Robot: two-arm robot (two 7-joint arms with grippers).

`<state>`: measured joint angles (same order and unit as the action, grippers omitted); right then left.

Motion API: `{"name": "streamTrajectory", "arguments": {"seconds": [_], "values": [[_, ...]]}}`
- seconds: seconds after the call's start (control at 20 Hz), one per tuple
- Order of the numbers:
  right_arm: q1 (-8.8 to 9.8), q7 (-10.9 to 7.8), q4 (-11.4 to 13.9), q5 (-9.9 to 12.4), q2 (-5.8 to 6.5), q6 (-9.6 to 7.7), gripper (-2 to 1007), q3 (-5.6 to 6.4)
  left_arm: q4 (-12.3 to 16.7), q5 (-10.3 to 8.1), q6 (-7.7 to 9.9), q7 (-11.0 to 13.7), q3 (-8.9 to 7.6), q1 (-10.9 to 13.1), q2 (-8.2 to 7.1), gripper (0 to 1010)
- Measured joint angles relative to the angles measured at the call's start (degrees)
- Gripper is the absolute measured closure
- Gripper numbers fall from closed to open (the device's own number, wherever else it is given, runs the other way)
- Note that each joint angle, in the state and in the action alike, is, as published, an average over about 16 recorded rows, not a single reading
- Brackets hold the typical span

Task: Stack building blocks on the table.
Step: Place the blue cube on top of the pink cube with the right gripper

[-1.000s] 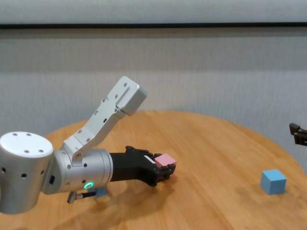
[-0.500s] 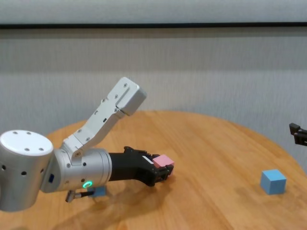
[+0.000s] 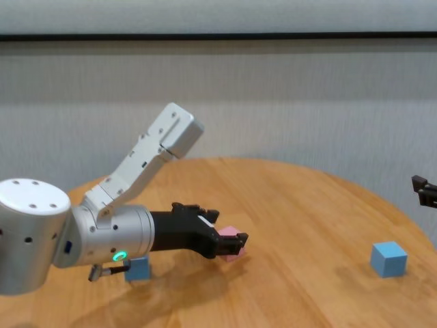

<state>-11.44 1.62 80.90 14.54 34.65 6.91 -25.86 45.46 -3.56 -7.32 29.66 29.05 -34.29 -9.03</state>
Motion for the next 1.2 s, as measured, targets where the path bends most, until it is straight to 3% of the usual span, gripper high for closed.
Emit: {"name": "streamTrajectory", "arguments": {"seconds": [0.3,0.55,0.9,1.2], "values": [[0.00,0.00,0.00,0.00,0.00,0.00,0,0.00,5.82,-1.18,0.77,-0.05,-1.48,1.98,-2.26,146],[0.00,0.00,0.00,0.00,0.00,0.00,0,0.00,12.85,-2.66,1.57,-0.25,-3.19,4.81,-5.52,56],[0.00,0.00,0.00,0.00,0.00,0.00,0,0.00,22.59,-4.83,2.25,-0.83,-6.00,9.99,-11.11,11],[0.00,0.00,0.00,0.00,0.00,0.00,0,0.00,28.10,-6.00,1.51,-1.88,-8.33,14.34,-15.10,11]]}}
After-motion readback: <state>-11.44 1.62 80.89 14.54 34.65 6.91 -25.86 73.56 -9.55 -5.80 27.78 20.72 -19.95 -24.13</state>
